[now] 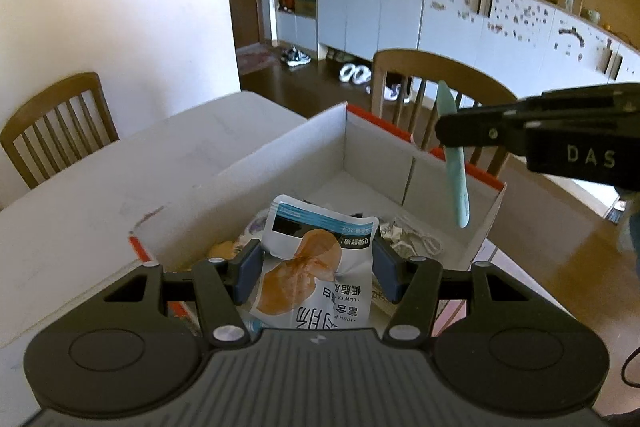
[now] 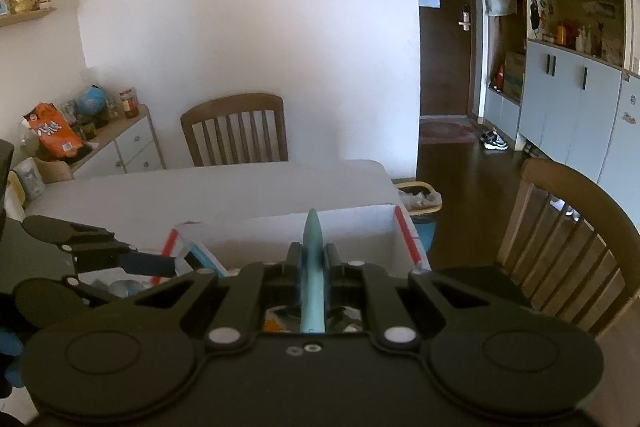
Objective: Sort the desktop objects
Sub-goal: 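Lift the snack packet and teal stick and carry them over the shoebox, then lower the snack packet and teal stick into the shoebox and open both tools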
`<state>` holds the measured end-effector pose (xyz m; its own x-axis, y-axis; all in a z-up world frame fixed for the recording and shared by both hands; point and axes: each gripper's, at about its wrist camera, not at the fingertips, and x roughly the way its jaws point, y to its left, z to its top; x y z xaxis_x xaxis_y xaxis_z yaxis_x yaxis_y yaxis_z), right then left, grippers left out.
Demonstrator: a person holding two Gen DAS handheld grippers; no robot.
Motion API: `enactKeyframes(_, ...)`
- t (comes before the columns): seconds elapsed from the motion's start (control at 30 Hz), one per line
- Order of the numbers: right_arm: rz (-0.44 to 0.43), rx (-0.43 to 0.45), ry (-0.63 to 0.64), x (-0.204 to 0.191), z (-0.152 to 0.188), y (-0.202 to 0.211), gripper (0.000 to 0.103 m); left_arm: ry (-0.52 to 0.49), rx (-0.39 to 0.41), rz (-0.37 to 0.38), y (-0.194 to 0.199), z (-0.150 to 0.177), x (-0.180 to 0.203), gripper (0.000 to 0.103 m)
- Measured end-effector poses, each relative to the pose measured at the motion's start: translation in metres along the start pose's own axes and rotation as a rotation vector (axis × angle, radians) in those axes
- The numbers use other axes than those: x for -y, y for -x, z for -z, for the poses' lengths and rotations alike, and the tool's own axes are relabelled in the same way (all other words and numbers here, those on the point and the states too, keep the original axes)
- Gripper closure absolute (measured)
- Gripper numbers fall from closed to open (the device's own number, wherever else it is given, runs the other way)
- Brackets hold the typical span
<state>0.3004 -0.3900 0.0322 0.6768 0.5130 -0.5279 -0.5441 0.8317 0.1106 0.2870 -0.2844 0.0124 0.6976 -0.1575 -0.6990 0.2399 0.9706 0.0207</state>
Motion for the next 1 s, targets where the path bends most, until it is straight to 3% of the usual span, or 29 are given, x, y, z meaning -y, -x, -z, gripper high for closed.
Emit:
enactKeyframes(0.5, 0.054, -0.093, 0.041, 0.018, 0.023, -0.039, 0.094, -0.055, -0.098, 0.021, -0.052, 0.008, 0.013, 0.045)
enactKeyframes(1.0, 0.079, -0.229, 0.12, 0.016, 0.041, -0.087, 0.094, -0.019, -0.178, 0.052, -0.072, 0.013, 0.002, 0.045)
